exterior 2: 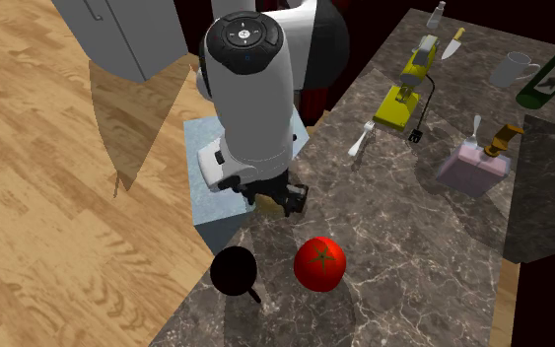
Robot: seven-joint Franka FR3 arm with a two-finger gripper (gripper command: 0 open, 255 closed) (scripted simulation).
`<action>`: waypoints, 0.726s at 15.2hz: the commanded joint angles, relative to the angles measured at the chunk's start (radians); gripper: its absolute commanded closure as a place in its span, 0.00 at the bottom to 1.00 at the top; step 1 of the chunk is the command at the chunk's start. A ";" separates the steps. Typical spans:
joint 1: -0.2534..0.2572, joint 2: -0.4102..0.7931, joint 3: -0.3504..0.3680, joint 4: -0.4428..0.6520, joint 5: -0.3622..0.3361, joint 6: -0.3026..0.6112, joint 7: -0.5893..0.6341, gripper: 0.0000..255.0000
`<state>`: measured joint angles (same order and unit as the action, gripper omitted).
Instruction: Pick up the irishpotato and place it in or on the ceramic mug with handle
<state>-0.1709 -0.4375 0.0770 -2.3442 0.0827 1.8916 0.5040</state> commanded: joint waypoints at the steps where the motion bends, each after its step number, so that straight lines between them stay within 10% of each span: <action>1: -0.016 0.060 -0.022 0.052 -0.014 0.006 -0.030 1.00; 11: -0.069 0.365 -0.095 0.352 -0.039 0.005 -0.145 1.00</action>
<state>-0.2373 -0.0928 -0.0141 -2.0018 0.0436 1.8867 0.3669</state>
